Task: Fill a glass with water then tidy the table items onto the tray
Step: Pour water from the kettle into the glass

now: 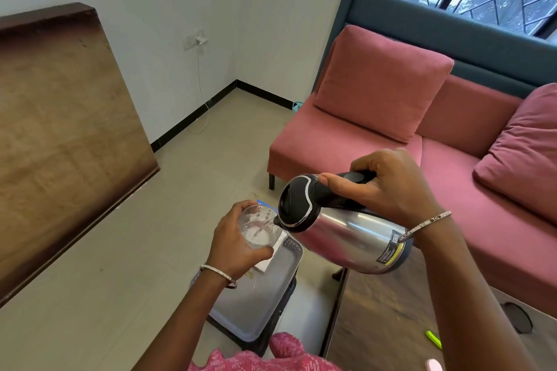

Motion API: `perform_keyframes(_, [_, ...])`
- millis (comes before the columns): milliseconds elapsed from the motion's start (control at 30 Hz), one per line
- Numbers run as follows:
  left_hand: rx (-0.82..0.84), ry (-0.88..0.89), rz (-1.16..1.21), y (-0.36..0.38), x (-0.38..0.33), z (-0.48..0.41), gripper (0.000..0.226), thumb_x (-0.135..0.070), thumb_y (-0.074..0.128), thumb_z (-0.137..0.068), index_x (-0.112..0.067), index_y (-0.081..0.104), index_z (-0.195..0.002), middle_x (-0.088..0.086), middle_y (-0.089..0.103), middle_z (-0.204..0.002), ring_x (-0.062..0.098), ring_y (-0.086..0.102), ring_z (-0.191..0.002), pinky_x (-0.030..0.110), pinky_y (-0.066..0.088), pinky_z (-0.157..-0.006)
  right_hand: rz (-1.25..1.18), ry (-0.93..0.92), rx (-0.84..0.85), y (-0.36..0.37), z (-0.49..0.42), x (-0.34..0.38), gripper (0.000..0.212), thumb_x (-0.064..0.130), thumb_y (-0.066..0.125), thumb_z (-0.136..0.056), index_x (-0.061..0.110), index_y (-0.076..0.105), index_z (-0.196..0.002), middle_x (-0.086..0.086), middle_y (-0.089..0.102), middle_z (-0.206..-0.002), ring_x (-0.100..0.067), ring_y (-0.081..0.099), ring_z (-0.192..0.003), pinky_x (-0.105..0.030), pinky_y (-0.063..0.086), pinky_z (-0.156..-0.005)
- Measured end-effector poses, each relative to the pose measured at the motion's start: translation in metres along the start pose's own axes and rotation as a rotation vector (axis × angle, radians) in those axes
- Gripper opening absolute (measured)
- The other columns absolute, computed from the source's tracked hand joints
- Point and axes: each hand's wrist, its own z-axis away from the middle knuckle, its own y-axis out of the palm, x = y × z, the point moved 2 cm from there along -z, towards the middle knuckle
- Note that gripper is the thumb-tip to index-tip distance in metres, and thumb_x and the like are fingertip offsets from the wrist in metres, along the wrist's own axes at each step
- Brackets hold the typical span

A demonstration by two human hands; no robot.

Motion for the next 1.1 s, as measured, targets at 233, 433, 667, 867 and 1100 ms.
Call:
perform_keyframes(233, [0.001,-0.003,0.010,-0.0009,-0.0005,0.0002,0.083,-0.021,0.088,-0.048,-0.046,0.043,-0.113,-0.030,0.054,-0.106,-0.004,0.056,-0.096,0.025,0.054,-0.083,0.010,0.003,-0.005,0.0003,0.0014,0.0008,0.080,0.078,0.053,-0.073,0.001,0.046,-0.053,-0.017,0.034,-0.051,-0.021,0.026,-0.051,-0.043,0.032,-0.046])
perform_keyframes(433, [0.005,-0.007,0.006,-0.0026,-0.0024,0.0024,0.083,-0.021,0.088,-0.048,-0.049,0.042,-0.112,-0.031,0.053,-0.105,-0.003,0.056,-0.096,0.027,0.055,-0.084,0.007,0.007,-0.004,0.0003,0.0037,0.0025,0.079,0.079,0.052,-0.073,0.003,0.044,-0.052,-0.016,0.032,-0.051,-0.020,0.024,-0.050,-0.042,0.032,-0.045])
perform_keyframes(667, [0.000,-0.018,0.028,-0.0054,-0.0002,0.0051,0.082,-0.021,0.087,-0.047,-0.040,0.047,-0.116,-0.023,0.057,-0.110,0.007,0.059,-0.101,0.036,0.056,-0.087,0.013,0.014,-0.011,0.0002,0.0055,0.0038,0.080,0.079,0.053,-0.073,0.001,0.045,-0.053,-0.017,0.032,-0.053,-0.019,0.022,-0.051,-0.042,0.030,-0.045])
perform_keyframes(867, [0.011,-0.036,0.027,-0.0058,0.0027,0.0059,0.084,-0.024,0.086,-0.047,-0.046,0.043,-0.115,-0.028,0.054,-0.110,0.005,0.057,-0.101,0.032,0.056,-0.086,0.013,0.007,0.006,0.0004,0.0030,0.0046,0.081,0.081,0.051,-0.073,0.002,0.045,-0.052,-0.017,0.033,-0.052,-0.020,0.025,-0.050,-0.043,0.033,-0.045])
perform_keyframes(1100, [0.002,-0.033,0.029,-0.0055,0.0042,0.0058,0.083,-0.023,0.086,-0.046,-0.044,0.045,-0.115,-0.028,0.055,-0.110,0.006,0.058,-0.102,0.034,0.056,-0.087,0.006,0.006,0.019,0.0018,0.0006,0.0043,0.080,0.080,0.054,-0.073,0.003,0.046,-0.052,-0.017,0.035,-0.051,-0.022,0.028,-0.050,-0.044,0.034,-0.046])
